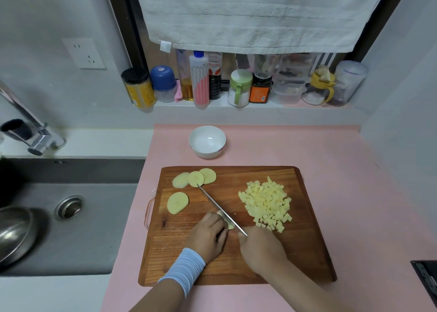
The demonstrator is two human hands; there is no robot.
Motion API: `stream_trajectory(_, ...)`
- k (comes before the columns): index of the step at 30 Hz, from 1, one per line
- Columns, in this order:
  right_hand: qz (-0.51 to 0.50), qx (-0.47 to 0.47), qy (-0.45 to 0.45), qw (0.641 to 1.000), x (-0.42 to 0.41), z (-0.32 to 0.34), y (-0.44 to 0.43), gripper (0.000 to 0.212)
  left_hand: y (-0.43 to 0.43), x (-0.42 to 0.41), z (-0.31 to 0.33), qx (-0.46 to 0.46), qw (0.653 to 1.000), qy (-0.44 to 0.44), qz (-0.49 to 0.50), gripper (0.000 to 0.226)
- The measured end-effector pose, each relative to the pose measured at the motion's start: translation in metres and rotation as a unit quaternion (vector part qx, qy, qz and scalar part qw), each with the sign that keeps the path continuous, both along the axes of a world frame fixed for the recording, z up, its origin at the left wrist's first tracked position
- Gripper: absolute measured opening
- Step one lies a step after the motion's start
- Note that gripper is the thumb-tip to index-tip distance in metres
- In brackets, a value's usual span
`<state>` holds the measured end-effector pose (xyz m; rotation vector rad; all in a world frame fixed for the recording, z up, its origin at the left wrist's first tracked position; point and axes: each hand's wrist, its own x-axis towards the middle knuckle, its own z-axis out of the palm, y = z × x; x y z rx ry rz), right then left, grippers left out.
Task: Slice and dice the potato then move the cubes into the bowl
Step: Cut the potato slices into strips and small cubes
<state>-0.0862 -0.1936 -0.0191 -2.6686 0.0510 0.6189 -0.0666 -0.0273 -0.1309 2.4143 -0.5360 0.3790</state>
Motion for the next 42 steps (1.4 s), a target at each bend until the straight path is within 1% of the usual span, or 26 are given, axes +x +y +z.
stream_trajectory(9, 0.027, -0.013, -0.032, 0.999, -0.016, 0.014, -0.013, 0.032, 0.001, 0.0, -0.002, -0.023, 1.0, 0.002, 0.003, 0.006)
stream_trajectory(15, 0.007, -0.005, 0.013, 1.0, -0.013, 0.007, -0.016, 0.029, 0.002, 0.0, -0.001, -0.038, 0.999, 0.003, -0.005, 0.005)
stream_trajectory(20, -0.005, 0.005, 0.035, 0.999, 0.0, -0.001, -0.007, 0.034, 0.002, 0.0, 0.001, -0.04, 0.999, 0.0, -0.009, 0.005)
stream_trajectory(26, -0.003, 0.003, 0.032, 0.999, 0.013, -0.003, 0.004, 0.024, 0.003, 0.0, 0.0, -0.037, 0.999, -0.007, -0.006, 0.006)
stream_trajectory(28, -0.003, 0.005, 0.031, 0.999, 0.012, -0.004, 0.002, 0.025, 0.003, 0.0, 0.0, -0.035, 0.999, -0.006, -0.01, 0.006)
stream_trajectory(31, -0.005, 0.024, 0.045, 0.999, 0.012, -0.002, -0.001, 0.032, 0.005, 0.0, 0.002, -0.036, 0.999, 0.006, -0.015, 0.004)
stream_trajectory(33, -0.012, 0.042, 0.051, 0.998, 0.015, 0.004, -0.005, 0.035, 0.008, 0.001, 0.003, -0.039, 0.999, 0.031, -0.019, 0.007)
stream_trajectory(36, -0.024, 0.069, 0.036, 0.997, 0.021, 0.014, -0.015, 0.036, 0.017, 0.005, 0.008, -0.041, 0.997, 0.063, -0.028, 0.023)
stream_trajectory(37, -0.023, 0.071, 0.023, 0.997, 0.021, 0.018, -0.02, 0.036, 0.021, 0.007, 0.013, -0.055, 0.996, 0.074, -0.019, 0.028)
stream_trajectory(38, -0.014, 0.063, 0.006, 0.998, 0.022, 0.021, -0.025, 0.035, 0.026, 0.011, 0.017, -0.083, 0.993, 0.085, 0.014, 0.033)
stream_trajectory(39, 0.006, 0.043, -0.015, 0.999, 0.024, 0.024, -0.03, 0.033, 0.033, 0.016, 0.025, -0.123, 0.985, 0.1, 0.07, 0.037)
stream_trajectory(40, 0.034, 0.014, -0.038, 0.999, 0.026, 0.026, -0.035, 0.031, 0.042, 0.022, 0.034, -0.174, 0.967, 0.121, 0.143, 0.042)
stream_trajectory(41, 0.064, -0.013, -0.065, 0.996, 0.028, 0.028, -0.04, 0.031, 0.052, 0.03, 0.045, -0.22, 0.941, 0.137, 0.218, 0.045)
stream_trajectory(42, 0.096, -0.036, -0.091, 0.991, 0.03, 0.03, -0.044, 0.03, 0.061, 0.038, 0.056, -0.246, 0.918, 0.143, 0.277, 0.043)
